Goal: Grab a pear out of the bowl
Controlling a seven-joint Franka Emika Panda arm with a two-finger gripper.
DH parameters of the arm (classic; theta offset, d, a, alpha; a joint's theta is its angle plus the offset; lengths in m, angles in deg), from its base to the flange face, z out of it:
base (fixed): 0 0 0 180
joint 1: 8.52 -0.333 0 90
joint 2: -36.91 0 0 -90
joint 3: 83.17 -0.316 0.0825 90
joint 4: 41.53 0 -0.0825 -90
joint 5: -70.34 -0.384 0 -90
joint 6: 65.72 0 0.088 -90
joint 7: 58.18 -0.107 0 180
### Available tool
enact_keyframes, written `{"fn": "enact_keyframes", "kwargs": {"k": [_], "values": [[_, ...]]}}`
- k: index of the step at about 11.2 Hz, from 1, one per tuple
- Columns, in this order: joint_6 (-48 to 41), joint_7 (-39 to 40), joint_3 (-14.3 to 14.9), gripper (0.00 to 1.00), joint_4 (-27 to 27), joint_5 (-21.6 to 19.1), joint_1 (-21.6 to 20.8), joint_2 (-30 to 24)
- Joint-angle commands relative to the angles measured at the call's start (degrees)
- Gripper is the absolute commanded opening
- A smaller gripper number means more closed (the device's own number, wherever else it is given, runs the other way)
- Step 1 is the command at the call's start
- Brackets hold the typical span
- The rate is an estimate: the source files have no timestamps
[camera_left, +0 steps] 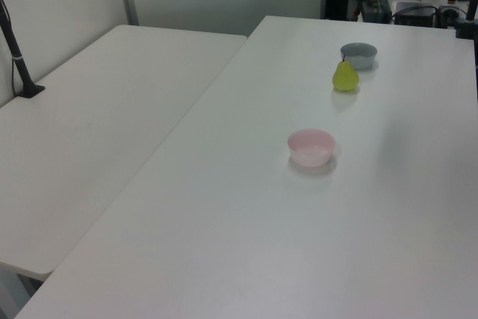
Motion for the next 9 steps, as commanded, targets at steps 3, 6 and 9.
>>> {"fn": "enact_keyframes", "kwargs": {"k": [3,6,9], "values": [[3.2,1.5,-1.4,1.0,2.1,-0.7,-0.2,-0.8],[3.3,0.9,-1.4,1.0,2.0,-0.7,-0.3,-0.7],[2.9,0.8,-1.6,1.0,2.0,-0.6,-0.3,-0.8]]}}
